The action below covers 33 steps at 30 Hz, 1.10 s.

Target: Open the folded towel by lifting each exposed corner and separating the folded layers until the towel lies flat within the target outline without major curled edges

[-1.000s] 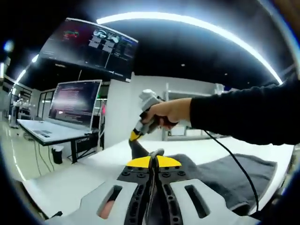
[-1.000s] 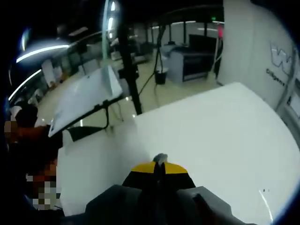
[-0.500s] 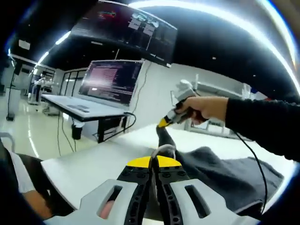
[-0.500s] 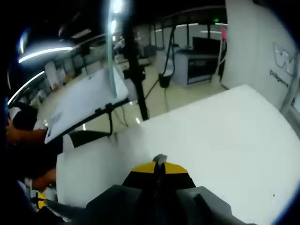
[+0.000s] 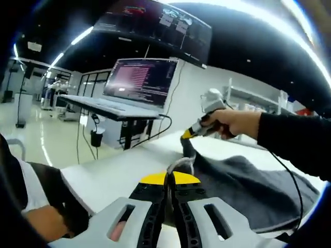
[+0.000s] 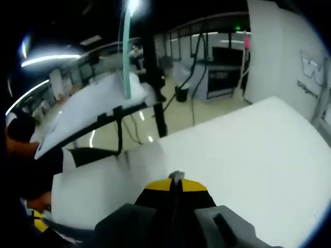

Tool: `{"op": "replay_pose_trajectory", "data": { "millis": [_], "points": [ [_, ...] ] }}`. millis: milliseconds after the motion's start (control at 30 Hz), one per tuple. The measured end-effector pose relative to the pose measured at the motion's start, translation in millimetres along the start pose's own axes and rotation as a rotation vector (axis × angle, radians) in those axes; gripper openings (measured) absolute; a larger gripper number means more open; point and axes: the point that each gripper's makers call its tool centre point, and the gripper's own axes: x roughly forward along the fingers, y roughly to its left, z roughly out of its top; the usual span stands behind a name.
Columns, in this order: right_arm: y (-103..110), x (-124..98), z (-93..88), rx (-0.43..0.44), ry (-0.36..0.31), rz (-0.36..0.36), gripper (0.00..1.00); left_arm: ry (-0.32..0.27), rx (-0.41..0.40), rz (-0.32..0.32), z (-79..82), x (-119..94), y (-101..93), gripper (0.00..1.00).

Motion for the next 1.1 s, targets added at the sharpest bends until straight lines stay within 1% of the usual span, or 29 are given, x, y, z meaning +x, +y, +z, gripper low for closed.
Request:
{"op": "replay_pose_trajectory", "data": {
  "millis": [33,167,267,400,467,500,533,667,767,800,867,900,933,967,1000,1033,1067,1100],
  "points": [
    [3,2,-0.7,-0.003,0.002,0.003,0.0,0.006,0.003,0.004,-1.5,1,2.1,0.02],
    [9,15,-2.2,-0.024,0.011,0.008,0.0,-0.012,0.023,0.028,5.8,0,9.3,0.02],
    [14,26,-6.0,-0.039,0.018,0.008,0.0,-0.012,0.032,0.045,7.4,1,15.0,0.02],
    [18,38,-4.9,-0.059,0.0,0.011,0.0,0.015,0.01,0.08,1.8,-4,27.9,0.02],
    [19,43,-5.8,-0.058,-0.007,0.009,0.0,0.025,0.005,0.096,-0.6,-4,35.5,0.02],
    [19,45,-6.2,-0.059,-0.012,0.007,0.0,0.032,0.002,0.1,0.9,1,44.6,0.02],
    [18,47,-5.8,-0.062,-0.02,0.004,0.0,0.04,-0.003,0.105,-0.4,1,48.1,0.02],
    [17,53,-5.5,-0.078,-0.029,0.001,0.0,0.06,-0.023,0.116,-7.5,1,51.4,0.02],
    [15,56,-4.4,-0.112,-0.039,-0.006,0.0,0.085,-0.042,0.131,-15.7,4,56.3,0.02],
    [15,57,-4.8,-0.122,-0.042,-0.008,0.01,0.091,-0.043,0.133,-17.5,4,57.1,0.02],
    [16,58,-5.9,-0.173,-0.043,-0.006,0.09,0.098,-0.041,0.139,-22.4,2,54.6,0.02],
    [15,57,-1.5,-0.192,-0.072,-0.012,0.16,0.107,-0.05,0.14,-26.3,2,54.9,0.02],
    [16,56,0.4,-0.186,-0.082,-0.007,0.22,0.108,-0.051,0.142,-27.7,2,55.3,0.03],
    [16,52,0.9,-0.182,-0.086,-0.005,0.28,0.116,-0.043,0.15,-30.4,2,56.4,0.06],
    [17,48,-0.4,-0.183,-0.092,-0.003,0.34,0.122,-0.02,0.163,-31.3,1,58.6,0.16],
    [17,44,0.4,-0.19,-0.101,0.001,0.39,0.104,0.029,0.188,-26.7,2,62.8,0.28],
    [18,46,6.4,-0.196,-0.105,0.002,0.43,0.069,0.067,0.206,-19.3,2,64.5,0.39],
    [16,43,7.8,-0.209,-0.107,-0.002,0.49,0.036,0.103,0.216,-12.9,1,61.7,0.48]
  ]
}}
